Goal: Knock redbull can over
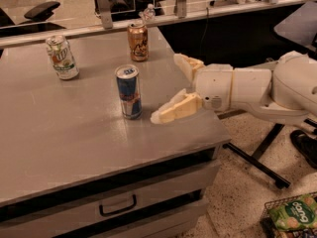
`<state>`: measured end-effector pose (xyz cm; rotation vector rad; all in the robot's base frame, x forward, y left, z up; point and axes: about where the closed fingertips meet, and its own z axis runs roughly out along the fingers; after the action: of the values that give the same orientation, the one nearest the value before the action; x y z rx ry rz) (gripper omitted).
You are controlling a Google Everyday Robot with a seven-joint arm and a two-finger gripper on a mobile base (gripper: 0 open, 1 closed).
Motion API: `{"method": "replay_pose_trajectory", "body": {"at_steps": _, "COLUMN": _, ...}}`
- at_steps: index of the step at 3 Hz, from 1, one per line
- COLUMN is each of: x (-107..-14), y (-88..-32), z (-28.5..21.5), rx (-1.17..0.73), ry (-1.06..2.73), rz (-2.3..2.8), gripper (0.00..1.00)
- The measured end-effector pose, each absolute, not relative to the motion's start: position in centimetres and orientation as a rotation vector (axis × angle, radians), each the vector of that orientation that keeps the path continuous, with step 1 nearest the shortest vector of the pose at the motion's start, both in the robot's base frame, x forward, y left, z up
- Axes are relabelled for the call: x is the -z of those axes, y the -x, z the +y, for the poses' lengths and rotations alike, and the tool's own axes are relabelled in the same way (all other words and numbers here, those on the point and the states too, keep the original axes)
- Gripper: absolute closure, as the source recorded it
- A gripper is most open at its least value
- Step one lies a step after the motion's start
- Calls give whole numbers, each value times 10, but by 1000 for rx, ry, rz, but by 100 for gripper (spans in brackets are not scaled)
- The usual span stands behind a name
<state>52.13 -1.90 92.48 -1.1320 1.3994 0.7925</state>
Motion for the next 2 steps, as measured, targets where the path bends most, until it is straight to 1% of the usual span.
{"method": "replay_pose_trajectory", "body": {"at_steps": 1, "x": -918, "y": -533, "z": 24, "rx": -840, "ry": 1151, "rz": 1331, "gripper": 0}}
{"method": "replay_pose_trajectory", "body": {"at_steps": 2, "x": -913, "y": -540, "z": 48, "rx": -851, "ry": 1168, "rz": 1317, "gripper": 0}}
